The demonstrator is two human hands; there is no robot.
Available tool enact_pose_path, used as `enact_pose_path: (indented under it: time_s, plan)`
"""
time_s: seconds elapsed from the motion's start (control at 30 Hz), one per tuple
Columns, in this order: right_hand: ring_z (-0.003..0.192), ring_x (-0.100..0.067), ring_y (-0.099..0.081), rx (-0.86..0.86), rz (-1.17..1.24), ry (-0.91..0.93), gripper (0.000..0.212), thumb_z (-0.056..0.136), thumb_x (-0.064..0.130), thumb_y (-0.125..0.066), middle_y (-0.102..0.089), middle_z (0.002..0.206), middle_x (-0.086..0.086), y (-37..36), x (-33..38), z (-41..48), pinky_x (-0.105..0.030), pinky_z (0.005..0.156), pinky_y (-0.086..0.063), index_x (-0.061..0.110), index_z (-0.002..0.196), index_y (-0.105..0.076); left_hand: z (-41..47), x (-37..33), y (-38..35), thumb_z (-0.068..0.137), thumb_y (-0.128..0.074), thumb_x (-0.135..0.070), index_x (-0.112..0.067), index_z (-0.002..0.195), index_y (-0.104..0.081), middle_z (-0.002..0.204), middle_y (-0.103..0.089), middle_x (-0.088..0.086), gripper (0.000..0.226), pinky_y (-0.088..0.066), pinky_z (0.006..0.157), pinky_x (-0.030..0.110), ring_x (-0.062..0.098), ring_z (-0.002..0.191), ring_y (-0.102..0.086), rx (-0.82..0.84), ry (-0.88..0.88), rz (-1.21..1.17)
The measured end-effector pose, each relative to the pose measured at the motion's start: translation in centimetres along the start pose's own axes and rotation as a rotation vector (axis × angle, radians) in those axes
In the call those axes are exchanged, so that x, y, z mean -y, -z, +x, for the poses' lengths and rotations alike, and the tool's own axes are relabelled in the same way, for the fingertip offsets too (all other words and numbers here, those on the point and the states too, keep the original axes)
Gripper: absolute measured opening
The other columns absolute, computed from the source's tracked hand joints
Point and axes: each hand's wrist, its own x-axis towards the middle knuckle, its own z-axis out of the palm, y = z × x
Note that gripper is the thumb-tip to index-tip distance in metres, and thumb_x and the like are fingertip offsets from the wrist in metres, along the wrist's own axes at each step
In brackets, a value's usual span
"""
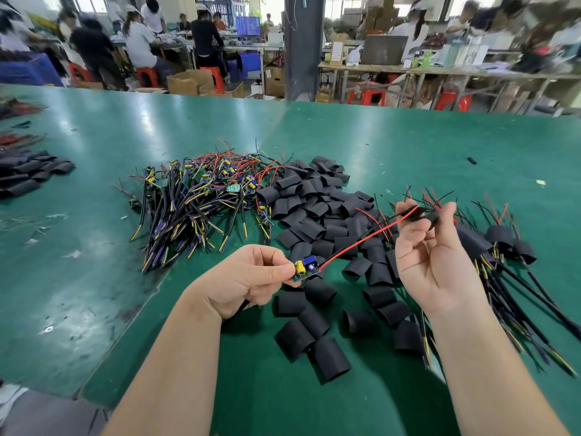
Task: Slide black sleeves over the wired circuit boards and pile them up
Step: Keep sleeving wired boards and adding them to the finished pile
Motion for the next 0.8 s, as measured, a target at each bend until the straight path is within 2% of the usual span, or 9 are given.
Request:
enact_pose_path:
  time_s: [0.1, 0.27, 0.4, 0.43, 0.53, 0.67, 0.8]
  plan:
    - [0.054, -0.002, -0.059, -0.076, 0.018, 0.013, 0.041, 0.091, 0.038, -0.055, -0.067, 0.092, -0.008, 0.04, 0.05, 0.1, -0.01, 0.052, -0.049, 0.001, 0.108, -0.055, 0.01, -0.07, -0.12, 0.085, -0.05, -0.008, 0.0, 0.088, -0.048, 0.043, -0.057, -0.004, 0.009, -0.016, 0.041, 0.017, 0.0, 0.033, -0.027, 0.007, 0.002, 0.024]
    - [0.057, -0.007, -0.064, -0.167, 0.015, 0.047, 0.043, 0.089, 0.036, -0.062, -0.058, 0.104, -0.01, 0.21, 0.11, 0.29, -0.013, 0.054, -0.051, -0.002, 0.107, -0.054, 0.06, 0.17, -0.02, 0.087, -0.057, -0.004, -0.003, 0.081, -0.046, 0.042, -0.056, -0.004, 0.013, -0.017, 0.04, 0.014, -0.001, 0.033, -0.026, 0.011, 0.001, 0.01]
    - [0.059, -0.009, -0.066, -0.212, 0.022, 0.073, 0.039, 0.088, 0.035, -0.064, -0.063, 0.081, -0.01, 0.13, 0.13, 0.13, -0.015, 0.054, -0.052, -0.002, 0.095, -0.056, 0.15, 0.37, 0.05, 0.087, -0.056, -0.002, -0.003, 0.079, -0.046, 0.044, -0.057, -0.004, 0.013, -0.019, 0.04, 0.012, -0.001, 0.033, -0.027, 0.018, 0.004, -0.004]
    - [0.059, -0.009, -0.066, -0.212, 0.023, 0.075, 0.039, 0.087, 0.035, -0.064, -0.064, 0.081, -0.01, 0.11, 0.16, 0.1, -0.015, 0.054, -0.052, -0.003, 0.094, -0.056, 0.18, 0.38, 0.08, 0.087, -0.056, -0.002, -0.003, 0.077, -0.046, 0.044, -0.057, -0.004, 0.014, -0.02, 0.04, 0.012, 0.0, 0.032, -0.027, 0.013, 0.005, -0.015]
    - [0.057, -0.006, -0.061, -0.177, -0.008, 0.055, 0.044, 0.086, 0.038, -0.064, -0.062, 0.093, -0.01, 0.13, 0.21, 0.03, -0.013, 0.053, -0.05, -0.002, 0.1, -0.053, 0.2, 0.3, 0.11, 0.085, -0.056, -0.006, -0.003, 0.076, -0.048, 0.043, -0.056, -0.003, 0.013, -0.019, 0.04, 0.013, 0.001, 0.032, -0.027, -0.007, 0.018, -0.01]
    - [0.048, -0.002, -0.047, -0.035, -0.112, 0.04, 0.045, 0.082, 0.044, -0.061, -0.066, 0.079, -0.003, -0.02, 0.33, -0.3, -0.011, 0.048, -0.042, 0.004, 0.1, -0.055, 0.25, 0.27, 0.11, 0.083, -0.055, -0.012, -0.001, 0.079, -0.051, 0.041, -0.053, -0.004, 0.012, -0.019, 0.039, 0.013, 0.001, 0.032, -0.027, -0.029, 0.047, -0.005]
    - [0.043, -0.002, -0.041, 0.062, -0.116, 0.023, 0.045, 0.082, 0.046, -0.057, -0.068, 0.081, -0.004, -0.09, 0.43, -0.59, -0.01, 0.047, -0.037, 0.005, 0.1, -0.057, 0.27, 0.23, 0.03, 0.081, -0.057, -0.015, -0.001, 0.077, -0.051, 0.041, -0.053, -0.005, 0.015, -0.017, 0.038, 0.014, 0.0, 0.032, -0.025, -0.052, 0.084, -0.004]
